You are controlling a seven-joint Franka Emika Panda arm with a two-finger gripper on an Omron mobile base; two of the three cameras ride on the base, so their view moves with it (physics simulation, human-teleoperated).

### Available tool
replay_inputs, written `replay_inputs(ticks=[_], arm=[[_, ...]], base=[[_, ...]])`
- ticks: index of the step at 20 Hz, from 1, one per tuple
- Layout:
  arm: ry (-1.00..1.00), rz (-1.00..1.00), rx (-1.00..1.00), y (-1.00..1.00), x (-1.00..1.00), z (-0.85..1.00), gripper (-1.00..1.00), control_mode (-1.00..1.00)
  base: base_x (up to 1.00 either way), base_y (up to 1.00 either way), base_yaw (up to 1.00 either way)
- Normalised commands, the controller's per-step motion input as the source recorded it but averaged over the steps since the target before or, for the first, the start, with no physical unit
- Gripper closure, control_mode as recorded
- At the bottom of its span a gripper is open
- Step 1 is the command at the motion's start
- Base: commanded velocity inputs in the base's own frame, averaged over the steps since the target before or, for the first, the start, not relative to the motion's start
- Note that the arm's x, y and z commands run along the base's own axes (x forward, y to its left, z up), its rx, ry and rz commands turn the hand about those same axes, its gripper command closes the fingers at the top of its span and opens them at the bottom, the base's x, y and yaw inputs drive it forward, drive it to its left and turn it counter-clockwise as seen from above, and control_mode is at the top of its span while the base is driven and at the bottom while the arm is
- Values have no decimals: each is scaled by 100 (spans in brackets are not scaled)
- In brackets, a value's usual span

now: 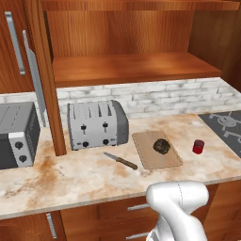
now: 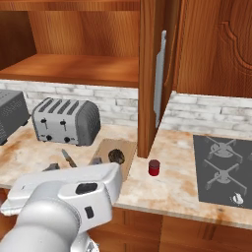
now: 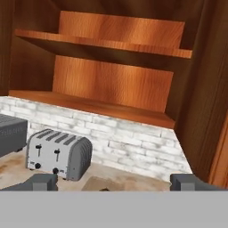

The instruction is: Pick the bread, place it on the cutting board, pick the jam, place it on the counter, and close the cabinet.

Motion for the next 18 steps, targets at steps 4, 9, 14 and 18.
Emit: replay_inputs(ticks=[4,9,14,18], arm=[[-8,0,0,-10,-9,0,-100,-100],[-9,-1,0,-13,0,-2,-100,-100],[-9,-3,0,-21,0,0,-100,-100],[-9,-3,0,-21,0,-1,-100,-100]], base=[[0,0,0],[0,0,0],[0,0,0],[0,0,0]])
